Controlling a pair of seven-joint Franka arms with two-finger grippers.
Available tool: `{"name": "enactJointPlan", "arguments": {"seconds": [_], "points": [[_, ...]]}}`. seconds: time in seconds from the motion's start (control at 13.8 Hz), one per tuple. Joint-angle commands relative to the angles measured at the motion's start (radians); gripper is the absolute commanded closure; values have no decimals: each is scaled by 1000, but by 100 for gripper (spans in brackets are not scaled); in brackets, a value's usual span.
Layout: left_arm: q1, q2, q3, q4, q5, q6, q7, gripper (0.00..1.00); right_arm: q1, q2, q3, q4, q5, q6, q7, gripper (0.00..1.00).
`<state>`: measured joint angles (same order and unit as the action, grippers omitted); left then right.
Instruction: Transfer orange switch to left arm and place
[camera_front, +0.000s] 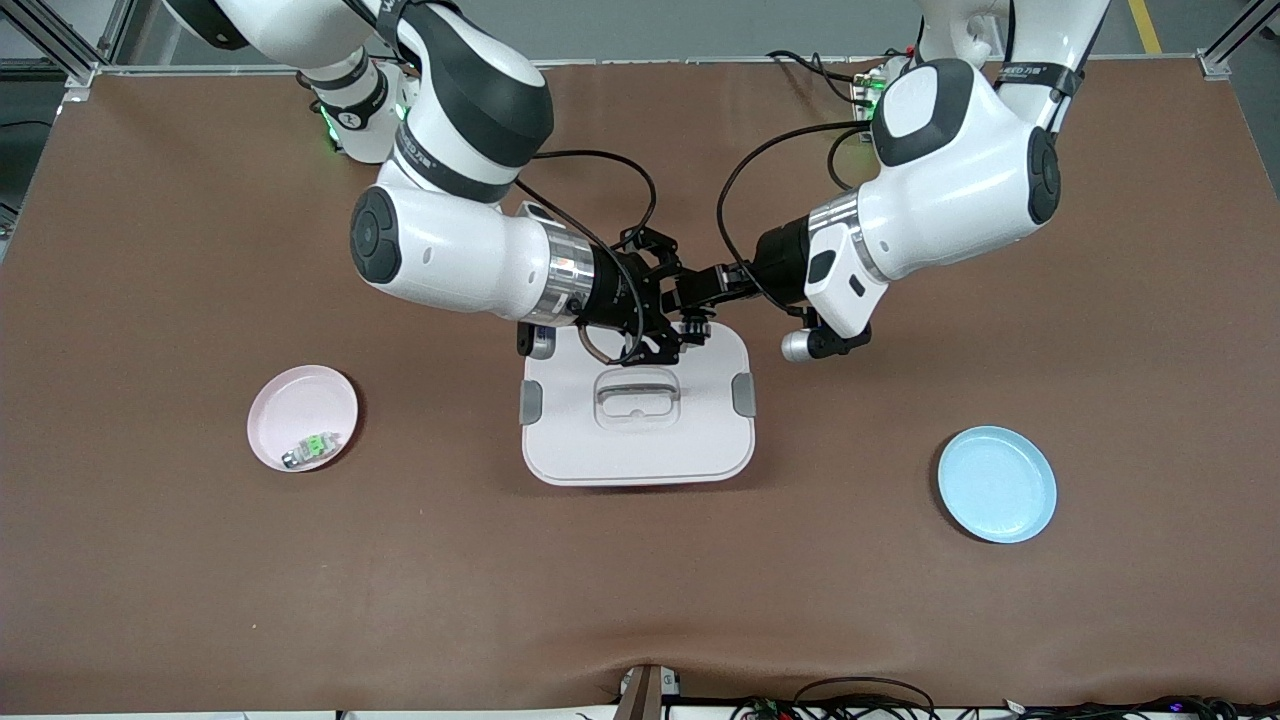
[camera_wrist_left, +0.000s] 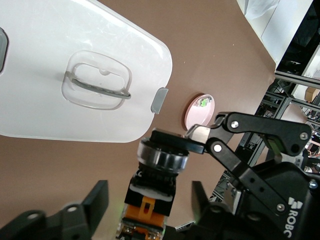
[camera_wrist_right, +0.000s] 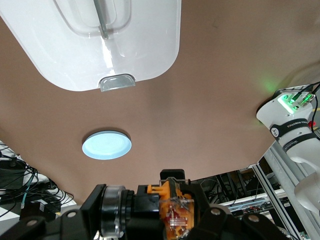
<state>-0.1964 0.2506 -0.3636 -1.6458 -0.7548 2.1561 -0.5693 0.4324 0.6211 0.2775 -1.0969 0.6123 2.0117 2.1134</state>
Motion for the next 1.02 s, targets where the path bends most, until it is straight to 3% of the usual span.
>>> {"name": "enactJointPlan", "arguments": {"seconds": [0.0,0.15,0.36,0.44,0.51,0.58,0.94], "points": [[2,-16,-2,-15,15,5,2,66,3,23,3,49,17,7,20,100],[5,-16,-2,-15,15,5,0,79,3,23,3,54,18,7,20,100],[5,-17,-2,-15,15,5,-9,81,5,22,3,54,17,10,20,100],[5,-19,-2,-14,15,5,-9,81,5,23,3,54,17,12,17,90],[5,-19,-2,-14,15,5,-9,81,5,23,3,54,17,18,14,36],[5,-19,-2,-14,15,5,-9,81,5,23,3,54,17,24,16,0],[14,-30,-2,-9,17,-9,-8,81,2,22,-3,54,7,12,-18,0]]}}
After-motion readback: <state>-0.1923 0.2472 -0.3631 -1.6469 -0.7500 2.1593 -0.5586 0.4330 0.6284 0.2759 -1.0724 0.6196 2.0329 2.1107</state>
